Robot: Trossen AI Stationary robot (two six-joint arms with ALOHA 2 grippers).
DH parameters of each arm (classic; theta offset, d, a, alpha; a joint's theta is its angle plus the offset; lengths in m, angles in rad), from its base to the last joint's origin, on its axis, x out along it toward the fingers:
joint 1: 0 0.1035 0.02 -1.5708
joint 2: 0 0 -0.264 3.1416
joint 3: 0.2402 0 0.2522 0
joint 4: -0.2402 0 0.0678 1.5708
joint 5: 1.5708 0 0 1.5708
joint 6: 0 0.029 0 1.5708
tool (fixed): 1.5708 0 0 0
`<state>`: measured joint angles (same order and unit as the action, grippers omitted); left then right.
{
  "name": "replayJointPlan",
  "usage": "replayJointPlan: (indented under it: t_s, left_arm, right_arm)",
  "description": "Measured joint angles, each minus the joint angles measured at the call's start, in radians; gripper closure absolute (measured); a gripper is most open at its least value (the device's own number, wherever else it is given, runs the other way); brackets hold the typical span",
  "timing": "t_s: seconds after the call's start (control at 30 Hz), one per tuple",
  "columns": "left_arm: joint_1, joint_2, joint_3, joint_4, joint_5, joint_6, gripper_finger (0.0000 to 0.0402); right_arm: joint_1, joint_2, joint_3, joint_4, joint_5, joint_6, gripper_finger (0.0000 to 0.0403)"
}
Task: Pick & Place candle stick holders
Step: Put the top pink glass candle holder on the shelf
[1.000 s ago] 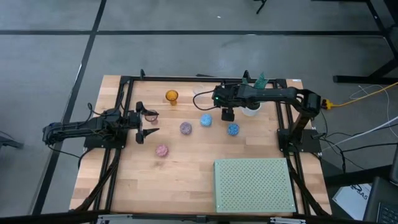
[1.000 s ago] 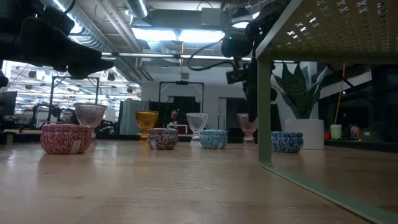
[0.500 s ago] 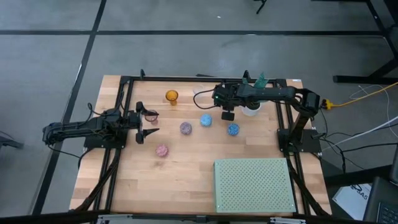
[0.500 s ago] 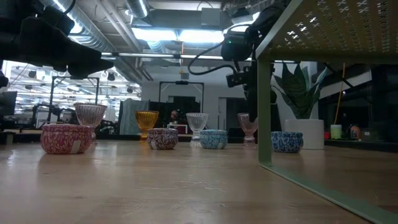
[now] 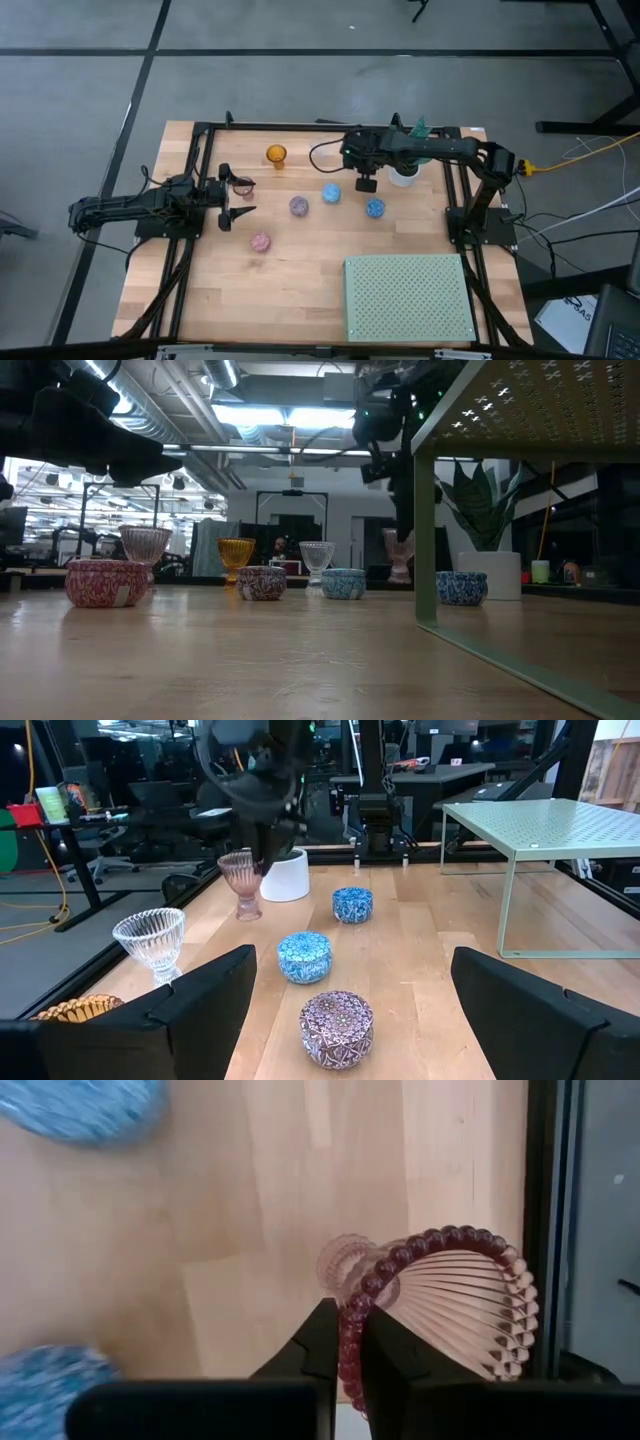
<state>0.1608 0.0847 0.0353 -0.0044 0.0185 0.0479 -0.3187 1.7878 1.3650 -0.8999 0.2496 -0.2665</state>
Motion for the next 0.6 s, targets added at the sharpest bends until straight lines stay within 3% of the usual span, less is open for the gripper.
replayJointPlan:
  t_s: [0.33,0.6]
  left_arm:
    - [0.0,0.0,0.0,0.0,0.0,0.0,0.0068]
    - [0.0,0.0,0.0,0.0,0.0,0.0,0.0068]
  right_arm:
    - [0.079,0.0,0.275,-0.238,-0.033,0.021,0.0381]
    - [0.208,0.0,0.444,-0.42,-0.035,0.098,0.0381]
